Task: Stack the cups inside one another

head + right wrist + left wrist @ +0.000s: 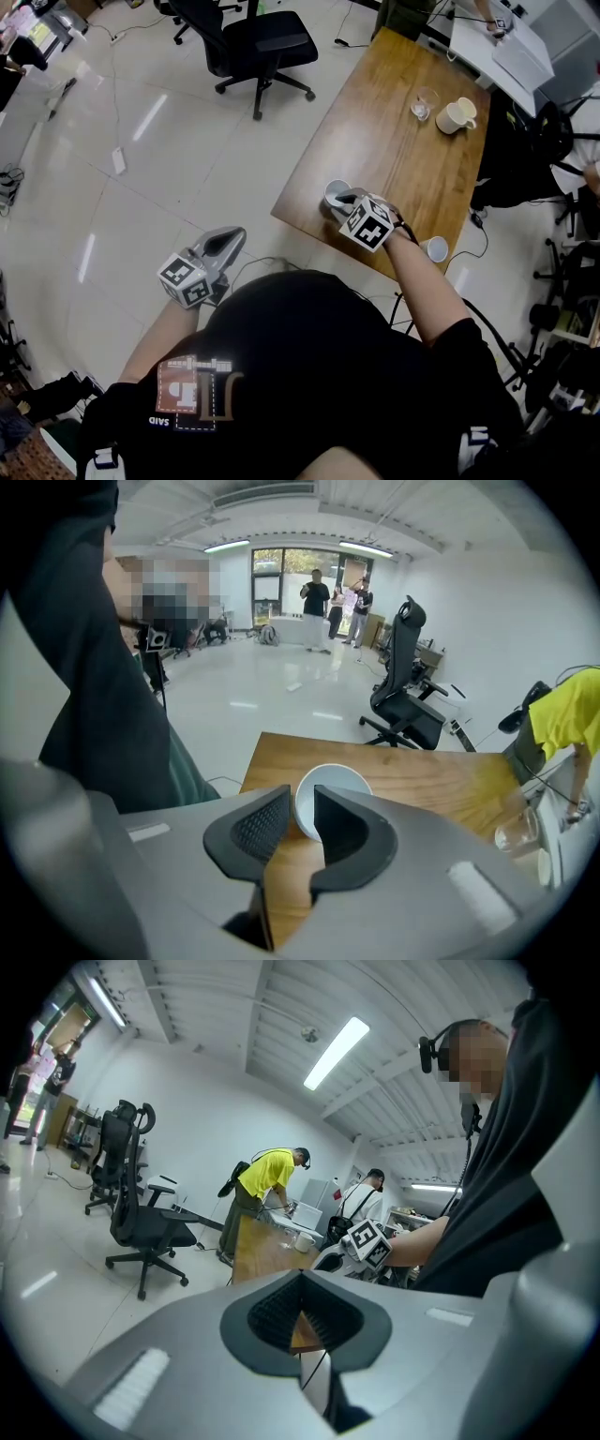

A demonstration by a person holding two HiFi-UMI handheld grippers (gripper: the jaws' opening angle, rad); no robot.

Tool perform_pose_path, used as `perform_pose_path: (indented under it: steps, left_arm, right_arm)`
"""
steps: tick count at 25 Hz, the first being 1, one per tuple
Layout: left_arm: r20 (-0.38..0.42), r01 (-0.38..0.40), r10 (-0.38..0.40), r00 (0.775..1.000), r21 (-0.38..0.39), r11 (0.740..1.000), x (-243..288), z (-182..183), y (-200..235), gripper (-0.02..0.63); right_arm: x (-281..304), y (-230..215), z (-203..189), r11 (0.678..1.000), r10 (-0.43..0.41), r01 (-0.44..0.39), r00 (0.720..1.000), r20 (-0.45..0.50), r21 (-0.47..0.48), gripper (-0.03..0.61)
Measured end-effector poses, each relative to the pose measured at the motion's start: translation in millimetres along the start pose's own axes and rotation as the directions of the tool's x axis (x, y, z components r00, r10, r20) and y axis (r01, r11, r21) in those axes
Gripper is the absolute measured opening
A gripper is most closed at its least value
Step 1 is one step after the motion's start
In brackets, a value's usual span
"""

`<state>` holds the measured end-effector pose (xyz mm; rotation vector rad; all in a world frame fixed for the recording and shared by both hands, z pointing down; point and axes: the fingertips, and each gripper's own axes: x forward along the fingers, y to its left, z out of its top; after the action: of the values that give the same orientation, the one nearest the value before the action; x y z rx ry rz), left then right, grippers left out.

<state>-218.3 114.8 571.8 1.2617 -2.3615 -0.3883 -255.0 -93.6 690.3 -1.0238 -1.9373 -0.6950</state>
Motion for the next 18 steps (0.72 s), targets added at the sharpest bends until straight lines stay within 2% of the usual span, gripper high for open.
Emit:
perform_pose_path:
  steps: [2, 4, 8, 12, 18]
  left_arm:
    - [0.005, 0.007, -0.007, 1.0, 0.003, 1.0, 1.1, -0.5, 0.5, 0.003]
    - [0.006, 0.008, -0.008, 1.0, 0.004, 1.0, 2.2, -0.8, 0.7, 0.003]
    - [0.001, 0.004, -0.004, 1.0, -0.013, 1.0, 5.6, -3.5, -2.1, 0.002]
    - [-0.001, 0.016, -0.016, 1.0, 0.001, 1.0, 5.4, -6.5, -4.6, 0.002]
    - [-0.01, -0.017, 0.017, 1.0, -0.004, 1.0, -7.7, -4.3, -3.1, 0.002]
  right_arm:
    - [-12.8, -5.9, 5.3, 0.999, -0.029, 0.029, 0.999, 0.044, 0.014, 0.1]
    - [-19.0, -3.4, 5.1, 0.998, -0.048, 0.049, 0.998, 0.043, -0.035, 0.109]
    - [0.4, 15.2, -11.8, 0.976, -0.057, 0.044, 0.997, -0.053, -0.211, 0.132]
    - [23.1, 14.0, -31.6, 0.955, -0.103, 0.06, 0.985, -0.135, -0.29, 0.133]
    - [25.9, 12.8, -33.2, 0.958, -0.112, 0.07, 0.984, -0.136, -0.28, 0.038]
